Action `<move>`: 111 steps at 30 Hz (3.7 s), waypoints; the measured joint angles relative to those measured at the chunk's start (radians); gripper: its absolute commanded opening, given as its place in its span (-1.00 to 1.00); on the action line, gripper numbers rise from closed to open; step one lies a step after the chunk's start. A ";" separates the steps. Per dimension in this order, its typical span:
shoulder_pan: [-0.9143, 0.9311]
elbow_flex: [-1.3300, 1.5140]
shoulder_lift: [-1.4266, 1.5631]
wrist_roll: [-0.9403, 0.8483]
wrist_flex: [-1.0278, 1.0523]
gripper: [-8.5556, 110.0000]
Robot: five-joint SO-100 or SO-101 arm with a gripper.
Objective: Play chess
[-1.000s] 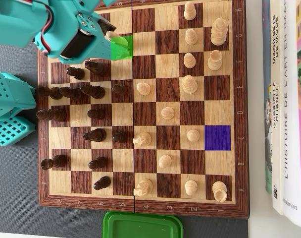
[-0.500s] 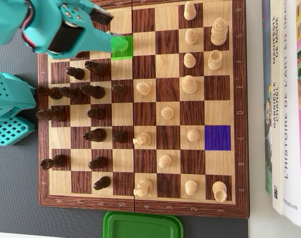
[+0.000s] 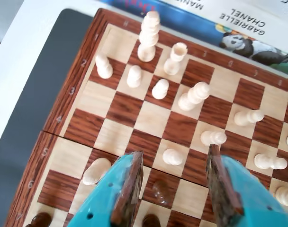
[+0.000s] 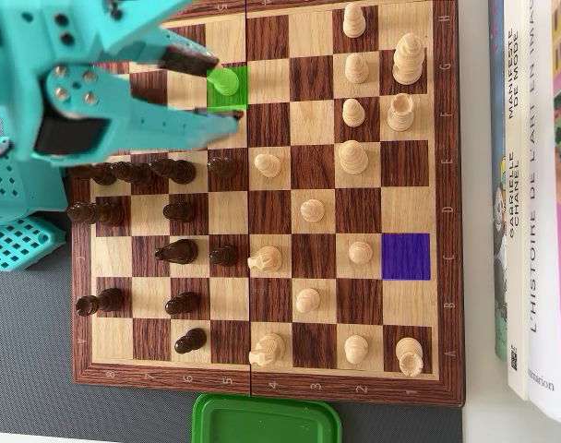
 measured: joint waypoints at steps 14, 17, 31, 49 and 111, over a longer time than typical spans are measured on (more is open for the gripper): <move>0.098 0.193 0.166 0.000 -0.377 -0.53; 0.120 0.262 0.221 -0.002 -0.477 -0.53; 0.216 0.443 0.459 -0.002 -0.830 -0.53; 0.261 0.775 0.868 -0.018 -1.359 -0.53; 0.264 0.942 1.008 -0.040 -2.680 -0.53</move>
